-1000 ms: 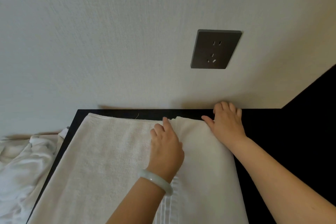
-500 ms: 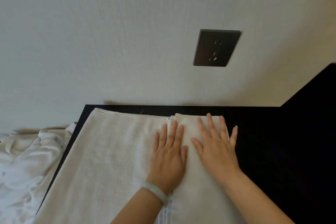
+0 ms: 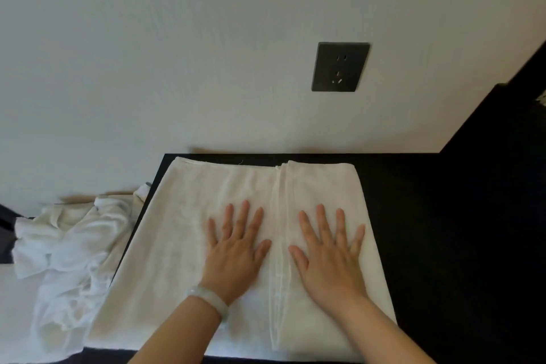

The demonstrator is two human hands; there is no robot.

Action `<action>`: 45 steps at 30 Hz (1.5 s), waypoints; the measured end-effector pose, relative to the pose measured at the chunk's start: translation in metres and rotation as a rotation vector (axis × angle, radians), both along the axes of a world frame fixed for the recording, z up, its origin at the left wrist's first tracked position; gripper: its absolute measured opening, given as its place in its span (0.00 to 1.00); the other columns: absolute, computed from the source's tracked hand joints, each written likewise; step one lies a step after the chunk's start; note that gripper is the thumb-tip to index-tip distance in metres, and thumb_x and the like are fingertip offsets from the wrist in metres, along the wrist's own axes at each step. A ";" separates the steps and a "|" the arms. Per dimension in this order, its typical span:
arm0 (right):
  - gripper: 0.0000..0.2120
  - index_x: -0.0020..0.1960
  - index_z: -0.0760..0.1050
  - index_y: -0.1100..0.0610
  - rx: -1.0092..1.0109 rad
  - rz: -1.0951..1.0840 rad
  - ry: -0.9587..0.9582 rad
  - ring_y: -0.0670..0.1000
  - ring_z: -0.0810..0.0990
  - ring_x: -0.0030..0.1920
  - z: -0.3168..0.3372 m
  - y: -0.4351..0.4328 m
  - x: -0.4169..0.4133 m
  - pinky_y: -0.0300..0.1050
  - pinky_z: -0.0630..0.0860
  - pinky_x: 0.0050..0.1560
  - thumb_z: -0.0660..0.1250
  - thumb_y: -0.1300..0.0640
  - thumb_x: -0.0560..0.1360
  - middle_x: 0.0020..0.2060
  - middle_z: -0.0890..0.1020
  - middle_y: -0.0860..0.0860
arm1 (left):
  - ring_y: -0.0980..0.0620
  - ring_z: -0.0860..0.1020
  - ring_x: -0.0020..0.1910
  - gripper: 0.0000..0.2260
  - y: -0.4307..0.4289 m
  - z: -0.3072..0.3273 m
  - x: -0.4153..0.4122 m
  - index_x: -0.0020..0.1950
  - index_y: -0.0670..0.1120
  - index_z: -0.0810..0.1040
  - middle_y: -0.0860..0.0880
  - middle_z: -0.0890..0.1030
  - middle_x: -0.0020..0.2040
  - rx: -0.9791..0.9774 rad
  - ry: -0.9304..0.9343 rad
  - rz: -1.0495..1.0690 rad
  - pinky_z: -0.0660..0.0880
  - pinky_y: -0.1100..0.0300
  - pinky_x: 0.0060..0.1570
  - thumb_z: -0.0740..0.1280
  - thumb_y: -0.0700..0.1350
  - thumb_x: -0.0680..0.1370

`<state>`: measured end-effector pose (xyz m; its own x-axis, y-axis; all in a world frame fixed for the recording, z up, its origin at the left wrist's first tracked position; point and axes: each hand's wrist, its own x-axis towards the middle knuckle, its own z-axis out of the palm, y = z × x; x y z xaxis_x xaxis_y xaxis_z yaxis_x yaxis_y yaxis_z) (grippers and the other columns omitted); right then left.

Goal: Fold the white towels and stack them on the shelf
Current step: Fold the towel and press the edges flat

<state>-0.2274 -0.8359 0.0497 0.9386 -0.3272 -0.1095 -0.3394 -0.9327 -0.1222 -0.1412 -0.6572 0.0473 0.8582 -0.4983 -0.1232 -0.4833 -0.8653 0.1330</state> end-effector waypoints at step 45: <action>0.28 0.80 0.50 0.45 0.618 -0.177 -0.212 0.44 0.45 0.79 0.030 0.038 -0.028 0.48 0.39 0.79 0.49 0.40 0.83 0.80 0.50 0.44 | 0.38 0.84 0.50 0.24 0.153 0.109 0.045 0.57 0.39 0.80 0.41 0.85 0.47 -0.710 0.980 0.659 0.77 0.42 0.58 0.80 0.35 0.63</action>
